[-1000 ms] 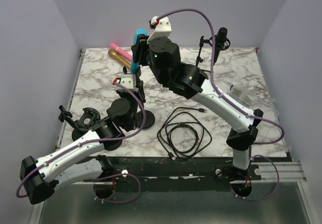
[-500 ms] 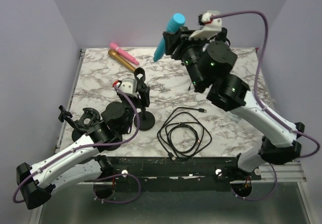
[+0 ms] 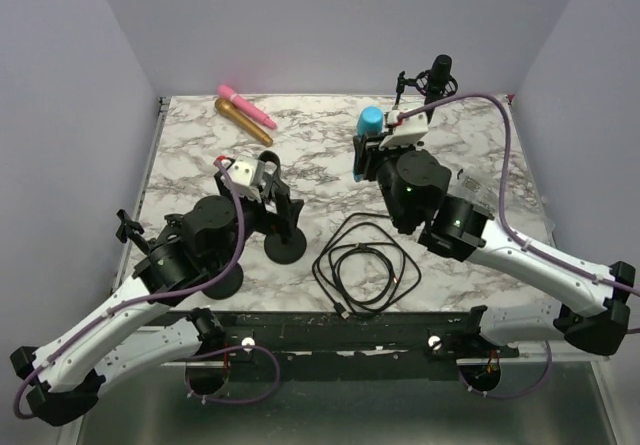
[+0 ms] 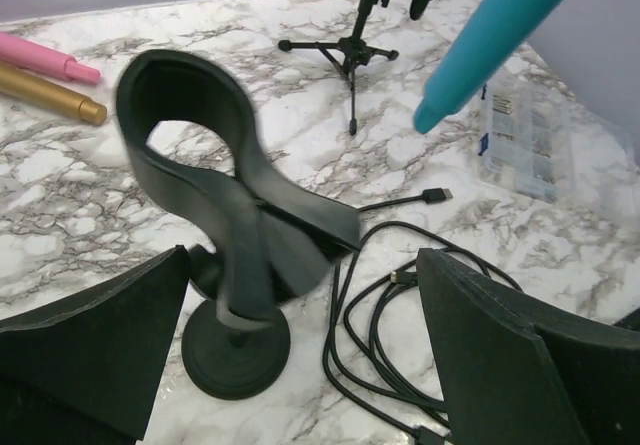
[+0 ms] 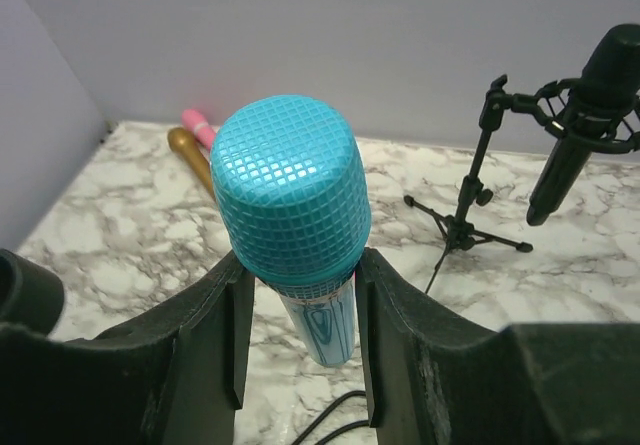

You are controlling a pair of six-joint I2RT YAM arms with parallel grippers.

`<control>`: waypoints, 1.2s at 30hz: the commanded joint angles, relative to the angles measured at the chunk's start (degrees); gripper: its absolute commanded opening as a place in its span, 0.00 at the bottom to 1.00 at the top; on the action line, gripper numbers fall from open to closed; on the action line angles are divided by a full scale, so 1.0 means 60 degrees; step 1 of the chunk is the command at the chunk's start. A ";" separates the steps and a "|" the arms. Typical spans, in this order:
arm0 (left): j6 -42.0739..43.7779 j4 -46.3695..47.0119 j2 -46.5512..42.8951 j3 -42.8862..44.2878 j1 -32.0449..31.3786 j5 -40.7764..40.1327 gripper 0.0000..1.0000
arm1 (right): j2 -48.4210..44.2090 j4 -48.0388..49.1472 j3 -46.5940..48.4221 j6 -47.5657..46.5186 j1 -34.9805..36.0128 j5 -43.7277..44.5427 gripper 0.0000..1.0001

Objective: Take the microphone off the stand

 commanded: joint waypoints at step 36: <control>0.2747 0.0116 -0.0727 0.2786 0.3945 0.0509 0.98 | 1.4396 0.1062 1.0944 0.0101 -0.3351 -1.0194 0.01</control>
